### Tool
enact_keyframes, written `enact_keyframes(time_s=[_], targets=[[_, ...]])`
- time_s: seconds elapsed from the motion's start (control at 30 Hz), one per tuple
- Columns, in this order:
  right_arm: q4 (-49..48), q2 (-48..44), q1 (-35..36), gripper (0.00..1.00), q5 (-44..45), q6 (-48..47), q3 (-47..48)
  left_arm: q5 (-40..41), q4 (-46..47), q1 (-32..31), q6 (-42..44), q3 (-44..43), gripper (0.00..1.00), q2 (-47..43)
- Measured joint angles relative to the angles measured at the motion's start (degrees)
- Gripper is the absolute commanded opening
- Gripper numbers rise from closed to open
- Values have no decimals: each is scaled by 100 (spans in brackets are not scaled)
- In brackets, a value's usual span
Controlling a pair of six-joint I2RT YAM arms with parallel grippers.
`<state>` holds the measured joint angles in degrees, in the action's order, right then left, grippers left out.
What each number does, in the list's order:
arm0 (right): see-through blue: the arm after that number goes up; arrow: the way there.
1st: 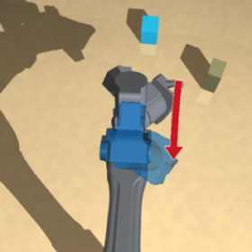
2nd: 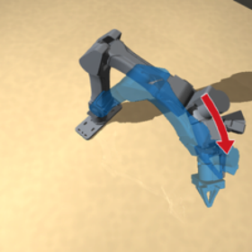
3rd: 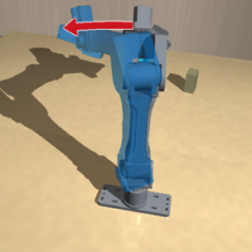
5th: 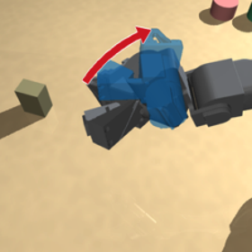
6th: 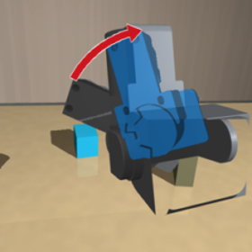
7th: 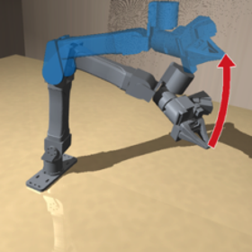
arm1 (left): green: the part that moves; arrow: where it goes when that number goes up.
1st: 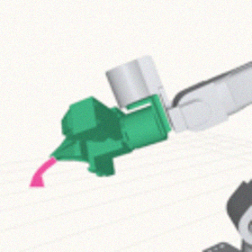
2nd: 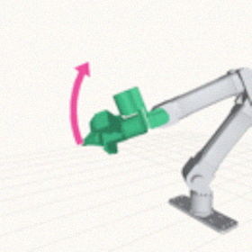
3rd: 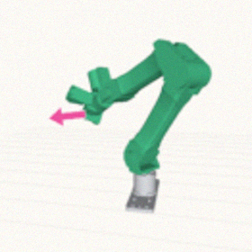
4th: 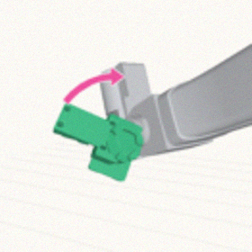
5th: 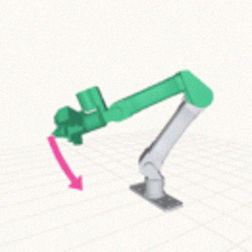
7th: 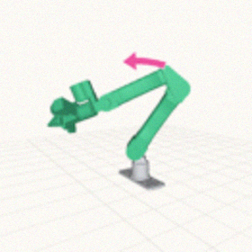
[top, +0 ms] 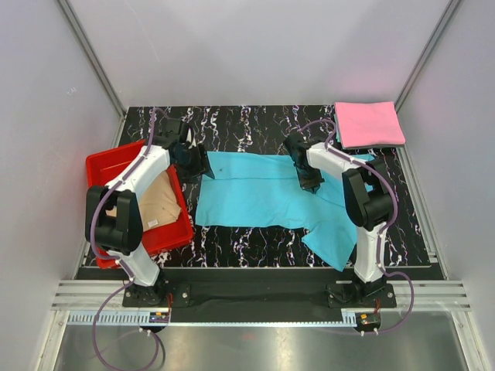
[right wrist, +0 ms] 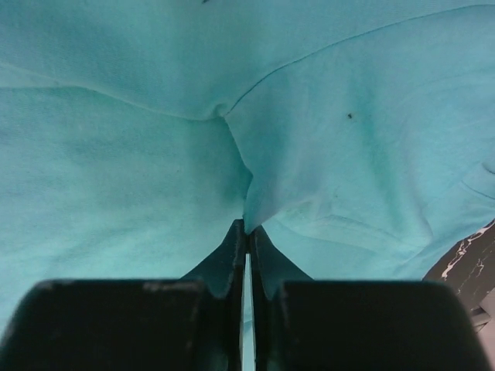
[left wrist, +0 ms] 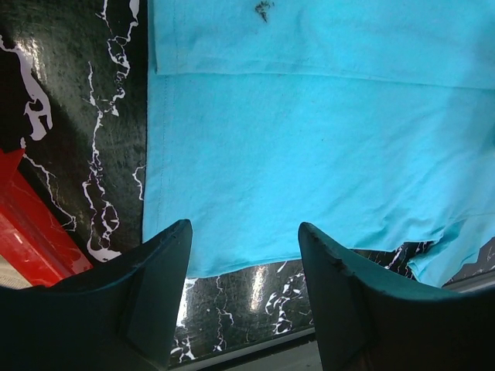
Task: Fold and stack the t-shirts
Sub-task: Fold the tshirt
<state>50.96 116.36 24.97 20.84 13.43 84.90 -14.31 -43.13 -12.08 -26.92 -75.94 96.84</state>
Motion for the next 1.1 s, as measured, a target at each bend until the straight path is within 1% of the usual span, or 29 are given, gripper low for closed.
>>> enact_keyframes(time_s=[0.03, 0.2, 0.47, 0.57, 0.6, 0.67, 0.73, 0.83, 0.9, 0.97, 1.03, 1.1], targets=[[4, 0, 2, 0, 28, -13, 0, 2, -9, 0, 0, 0, 63, -2], [151, -2, 48, 0, 214, -232, 0, 33, -28, 0, 0, 0, 63, -2], [468, -4, 125, 1, 236, -662, -79, 111, -22, 0, 15, 0, 63, 50], [476, -4, 127, 20, 199, -767, -138, 127, -26, 0, 37, 0, 63, 136], [485, -4, 129, 30, 184, -796, -146, 131, -28, 0, 61, 0, 63, 160], [511, -22, 129, 40, 63, -778, -146, 138, -48, 0, 109, 0, 63, 179], [549, -114, 129, 48, -151, -713, -142, 173, -70, -13, 168, 0, 63, 179], [614, -466, 129, 51, -356, -326, -101, 273, -83, -74, 210, -2, 63, 175], [680, -852, 114, 51, -400, 195, -66, 323, -92, -170, 234, -2, 64, 142], [752, -1314, 74, 49, -476, 975, -120, 374, -101, -343, 271, -2, 63, 48], [686, -1895, -26, 49, -564, 1849, -507, 380, -96, -505, 297, -2, 63, -85], [732, -2553, -214, 48, -772, 2741, -1187, 369, -83, -664, 315, 17, 63, -256]])
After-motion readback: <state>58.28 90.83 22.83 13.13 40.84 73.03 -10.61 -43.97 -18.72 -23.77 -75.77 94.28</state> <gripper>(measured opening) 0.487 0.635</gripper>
